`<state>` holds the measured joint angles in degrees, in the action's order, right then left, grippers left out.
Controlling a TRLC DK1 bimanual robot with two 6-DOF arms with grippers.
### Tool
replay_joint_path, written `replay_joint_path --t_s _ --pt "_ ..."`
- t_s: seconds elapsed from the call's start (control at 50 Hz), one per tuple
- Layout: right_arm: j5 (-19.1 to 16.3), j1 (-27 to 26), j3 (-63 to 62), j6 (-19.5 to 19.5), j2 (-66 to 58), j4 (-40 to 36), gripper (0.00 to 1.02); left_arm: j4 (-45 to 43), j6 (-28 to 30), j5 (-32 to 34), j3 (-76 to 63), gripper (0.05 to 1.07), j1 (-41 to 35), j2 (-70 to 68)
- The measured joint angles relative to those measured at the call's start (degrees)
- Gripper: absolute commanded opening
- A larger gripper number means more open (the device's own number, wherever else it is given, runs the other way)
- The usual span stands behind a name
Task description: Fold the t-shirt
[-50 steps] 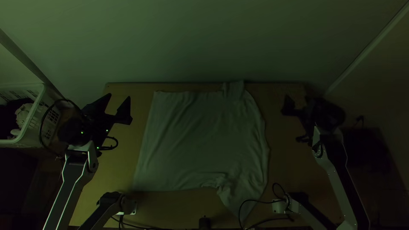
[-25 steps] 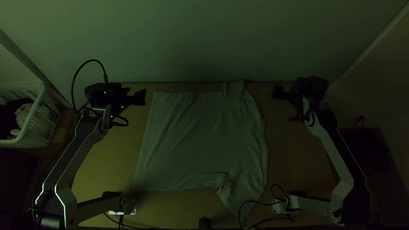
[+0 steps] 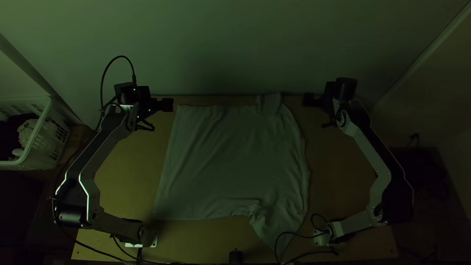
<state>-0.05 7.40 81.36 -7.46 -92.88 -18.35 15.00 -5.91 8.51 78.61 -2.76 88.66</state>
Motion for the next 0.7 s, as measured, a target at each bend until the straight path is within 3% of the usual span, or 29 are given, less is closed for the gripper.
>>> replay_joint_path --t_s 0.6,0.7 --pt "-3.04 1.22 8.02 -0.02 -11.5 -2.73 0.99 8.11 -0.92 -0.26 13.51 1.01 0.26 18.67" --pt "-3.04 1.22 8.39 -0.04 -11.96 -2.86 0.99 8.5 -0.5 -1.29 15.06 0.95 0.26 22.12"
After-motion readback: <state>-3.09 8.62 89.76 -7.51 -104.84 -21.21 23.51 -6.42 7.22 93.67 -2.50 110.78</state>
